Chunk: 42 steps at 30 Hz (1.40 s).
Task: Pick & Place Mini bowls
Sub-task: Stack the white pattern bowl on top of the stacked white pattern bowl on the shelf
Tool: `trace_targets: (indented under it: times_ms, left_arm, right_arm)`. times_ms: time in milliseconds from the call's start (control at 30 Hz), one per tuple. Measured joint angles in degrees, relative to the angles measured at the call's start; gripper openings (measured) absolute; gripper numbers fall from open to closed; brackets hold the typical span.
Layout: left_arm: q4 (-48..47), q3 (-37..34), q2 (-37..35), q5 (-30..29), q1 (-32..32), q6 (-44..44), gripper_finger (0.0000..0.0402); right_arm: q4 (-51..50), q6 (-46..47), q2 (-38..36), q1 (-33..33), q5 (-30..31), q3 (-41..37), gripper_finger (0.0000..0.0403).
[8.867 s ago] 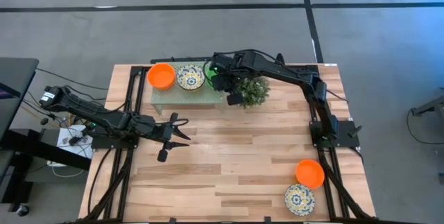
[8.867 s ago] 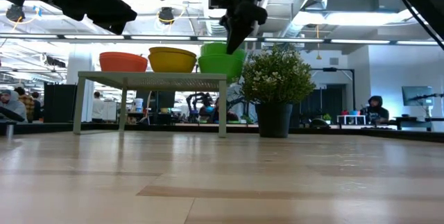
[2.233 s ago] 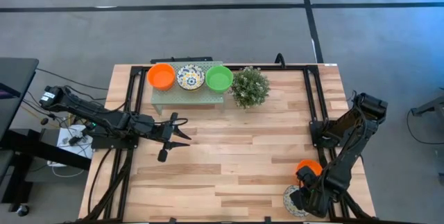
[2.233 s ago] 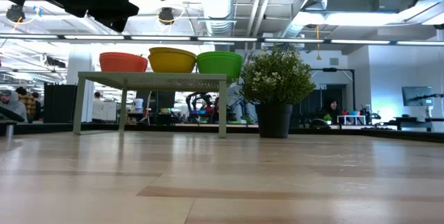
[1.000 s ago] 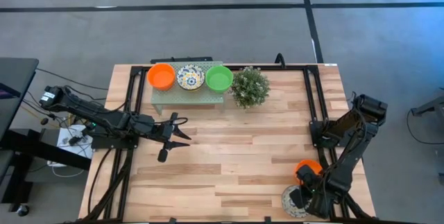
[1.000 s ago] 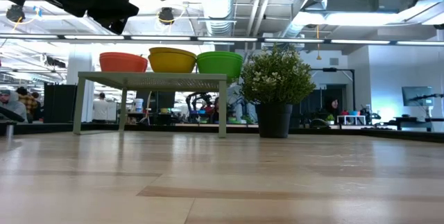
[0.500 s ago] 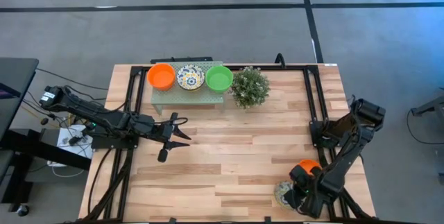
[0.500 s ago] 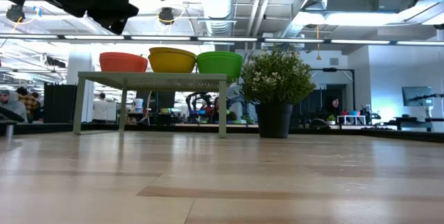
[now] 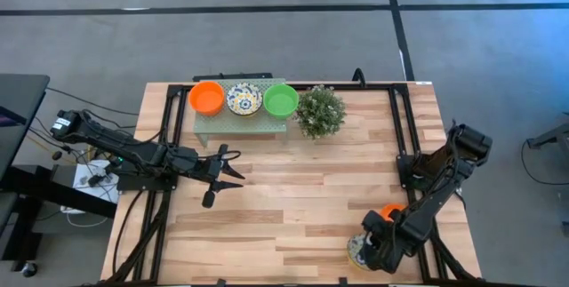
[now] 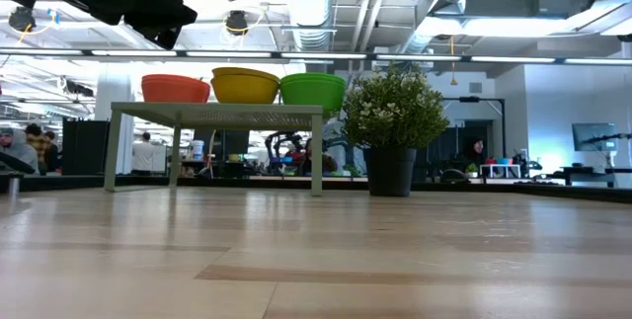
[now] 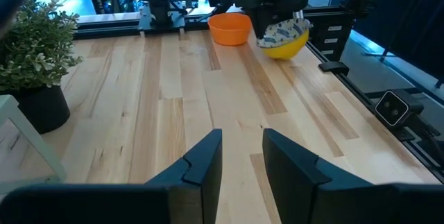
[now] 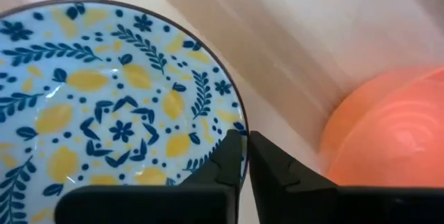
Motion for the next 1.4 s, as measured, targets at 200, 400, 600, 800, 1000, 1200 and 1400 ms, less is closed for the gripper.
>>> trace_targets:
  times_ms: [200,400,600,800,1000,1200,1400]
  left_arm:
    - [0.0,0.0,0.0,0.0,0.0,0.0,0.0106]
    - [-0.2,0.0,0.0,0.0,0.0,0.0,0.0106]
    - [-0.2,0.0,0.0,0.0,0.0,0.0,0.0106]
    - [-0.4,0.0,0.0,0.0,0.0,0.0,0.0106]
    - [-0.4,0.0,0.0,0.0,0.0,0.0,0.0106]
    - [-0.4,0.0,0.0,0.0,0.0,-0.2,0.0106]
    - [-0.4,0.0,0.0,0.0,0.0,-0.2,0.0106]
  right_arm:
    - [-1.2,-1.6,-2.3,-2.3,-0.1,-0.1,0.0001]
    - [-2.3,-5.7,-4.4,-5.1,1.5,-0.1,0.0000]
    - [-2.1,-10.1,-4.5,-8.2,1.2,-0.1,0.0000]
    - [-2.6,-16.6,-4.5,-11.2,1.2,2.7,0.0010]
    - [-5.3,-20.9,-4.5,-14.1,-2.0,7.6,0.0048]
    - [-4.8,-20.0,-3.7,-14.0,-8.2,7.9,0.0100]
    - [-4.9,-20.0,-0.7,-12.4,-9.3,7.9,0.0156]
